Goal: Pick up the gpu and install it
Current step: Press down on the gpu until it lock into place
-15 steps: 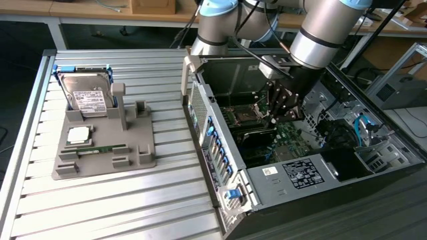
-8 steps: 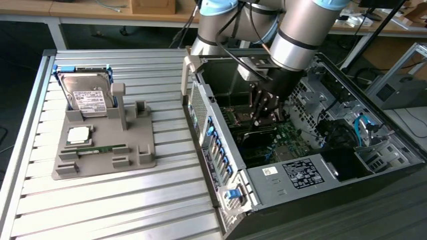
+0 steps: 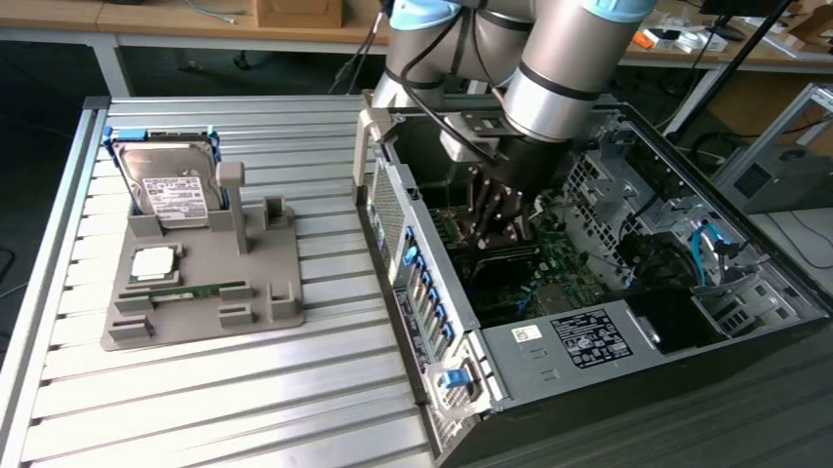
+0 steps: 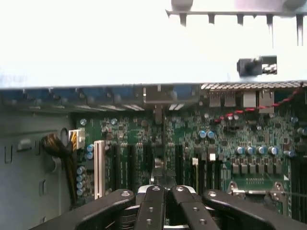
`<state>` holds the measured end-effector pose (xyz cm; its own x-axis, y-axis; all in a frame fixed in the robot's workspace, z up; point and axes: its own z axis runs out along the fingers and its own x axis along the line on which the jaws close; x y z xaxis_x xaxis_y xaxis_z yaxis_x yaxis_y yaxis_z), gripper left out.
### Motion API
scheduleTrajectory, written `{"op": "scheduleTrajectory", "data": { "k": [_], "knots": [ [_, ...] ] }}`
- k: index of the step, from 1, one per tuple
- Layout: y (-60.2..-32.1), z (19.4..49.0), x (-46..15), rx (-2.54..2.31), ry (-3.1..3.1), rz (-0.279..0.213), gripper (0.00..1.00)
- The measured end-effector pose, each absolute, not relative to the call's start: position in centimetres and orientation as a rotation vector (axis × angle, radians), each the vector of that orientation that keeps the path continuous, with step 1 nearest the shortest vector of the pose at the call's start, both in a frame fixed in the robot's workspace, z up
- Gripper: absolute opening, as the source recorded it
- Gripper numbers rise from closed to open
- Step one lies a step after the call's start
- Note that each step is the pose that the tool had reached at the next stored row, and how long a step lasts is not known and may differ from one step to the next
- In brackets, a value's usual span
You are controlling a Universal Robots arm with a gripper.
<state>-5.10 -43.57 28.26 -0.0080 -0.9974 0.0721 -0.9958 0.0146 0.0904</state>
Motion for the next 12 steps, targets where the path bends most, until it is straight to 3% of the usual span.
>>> {"op": "scheduleTrajectory", "data": {
  "k": [12],
  "knots": [
    [-43.6, 27.8, -6.6, 2.128, -2.152, -0.021, 0.11]
  ]
}}
